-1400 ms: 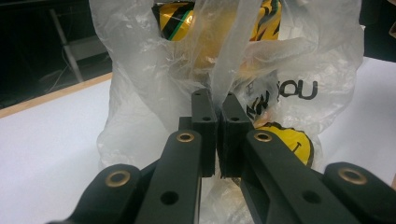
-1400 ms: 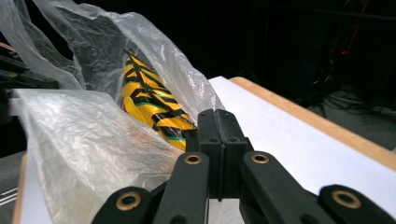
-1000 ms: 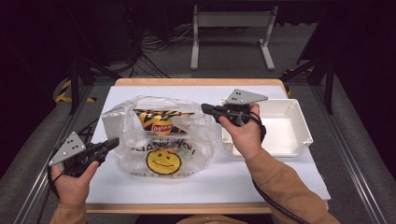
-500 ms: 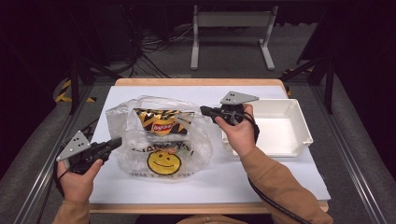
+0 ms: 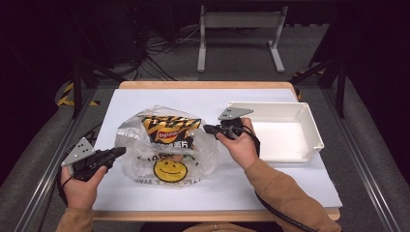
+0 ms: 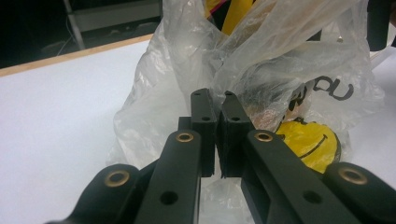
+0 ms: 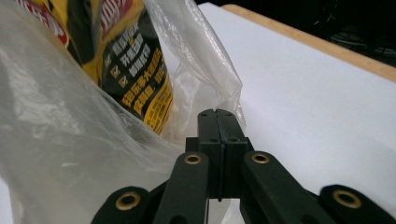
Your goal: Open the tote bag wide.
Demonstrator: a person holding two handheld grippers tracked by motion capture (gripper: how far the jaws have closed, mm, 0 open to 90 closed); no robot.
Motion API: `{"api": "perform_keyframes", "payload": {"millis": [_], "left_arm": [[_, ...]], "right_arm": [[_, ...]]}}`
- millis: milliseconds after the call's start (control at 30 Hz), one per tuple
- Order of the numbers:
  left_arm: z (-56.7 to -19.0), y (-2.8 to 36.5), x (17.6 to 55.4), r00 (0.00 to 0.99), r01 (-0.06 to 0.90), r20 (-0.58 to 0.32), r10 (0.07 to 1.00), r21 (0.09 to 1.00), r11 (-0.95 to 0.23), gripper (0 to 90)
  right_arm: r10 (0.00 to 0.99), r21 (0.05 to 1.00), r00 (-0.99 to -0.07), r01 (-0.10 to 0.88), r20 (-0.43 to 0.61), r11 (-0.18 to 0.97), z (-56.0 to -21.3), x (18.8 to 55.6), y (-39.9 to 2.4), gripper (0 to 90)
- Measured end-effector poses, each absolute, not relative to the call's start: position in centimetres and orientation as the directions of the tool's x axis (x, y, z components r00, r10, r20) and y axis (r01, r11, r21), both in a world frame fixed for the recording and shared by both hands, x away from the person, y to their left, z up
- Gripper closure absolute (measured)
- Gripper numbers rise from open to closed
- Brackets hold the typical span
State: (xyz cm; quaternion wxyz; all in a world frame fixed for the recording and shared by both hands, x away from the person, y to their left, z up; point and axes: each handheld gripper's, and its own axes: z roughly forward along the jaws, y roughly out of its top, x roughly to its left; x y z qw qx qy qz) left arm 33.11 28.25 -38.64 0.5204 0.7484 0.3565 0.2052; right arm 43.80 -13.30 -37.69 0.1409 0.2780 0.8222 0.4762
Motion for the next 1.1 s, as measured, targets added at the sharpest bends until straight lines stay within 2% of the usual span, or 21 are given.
{"api": "perform_keyframes", "payload": {"millis": [200, 300, 367, 433, 467, 567, 700, 900, 1100], "left_arm": [[-38.9, 28.3, 33.1, 0.659, 0.330, -0.071, 0.749, 0.922, -0.203, 86.2], [-39.0, 28.2, 33.1, 0.663, 0.337, -0.074, 0.745, 0.918, -0.209, 81.8], [-38.9, 28.2, 33.0, 0.656, 0.332, -0.075, 0.751, 0.922, -0.199, 71.8], [-38.8, 28.2, 32.9, 0.652, 0.330, -0.081, 0.754, 0.926, -0.186, 57.0], [-38.6, 28.2, 32.9, 0.649, 0.327, -0.083, 0.756, 0.928, -0.179, 57.0], [-38.1, 28.3, 32.5, 0.632, 0.308, -0.086, 0.770, 0.940, -0.148, 34.4], [-37.4, 28.5, 32.1, 0.631, 0.288, -0.081, 0.772, 0.948, -0.136, 19.8], [-36.0, 28.0, 31.7, 0.646, 0.247, -0.064, 0.760, 0.960, -0.129, 10.9], [-34.3, 27.3, 31.6, 0.657, 0.210, -0.040, 0.753, 0.969, -0.132, 12.4]], "right_arm": [[0.583, 0.832, -0.811, 0.353, 0.044, 0.428, -38.5, 43.8, -12.8, 90.0], [0.583, 0.822, -0.810, 0.369, 0.056, 0.434, -38.9, 43.8, -12.7, 90.0], [0.582, 0.821, -0.811, 0.373, 0.063, 0.432, -39.1, 43.7, -12.7, 90.0], [0.583, 0.824, -0.810, 0.374, 0.066, 0.426, -39.1, 43.7, -12.7, 89.7], [0.583, 0.824, -0.810, 0.374, 0.066, 0.426, -39.1, 43.7, -12.7, 89.7], [0.581, 0.831, -0.811, 0.367, 0.066, 0.418, -39.0, 43.6, -12.8, 88.9], [0.581, 0.840, -0.811, 0.359, 0.065, 0.408, -38.8, 43.5, -12.9, 88.4], [0.583, 0.845, -0.809, 0.357, 0.068, 0.397, -38.6, 43.5, -13.1, 87.8], [0.580, 0.851, -0.812, 0.345, 0.061, 0.395, -38.2, 43.4, -13.0, 87.3]]}}
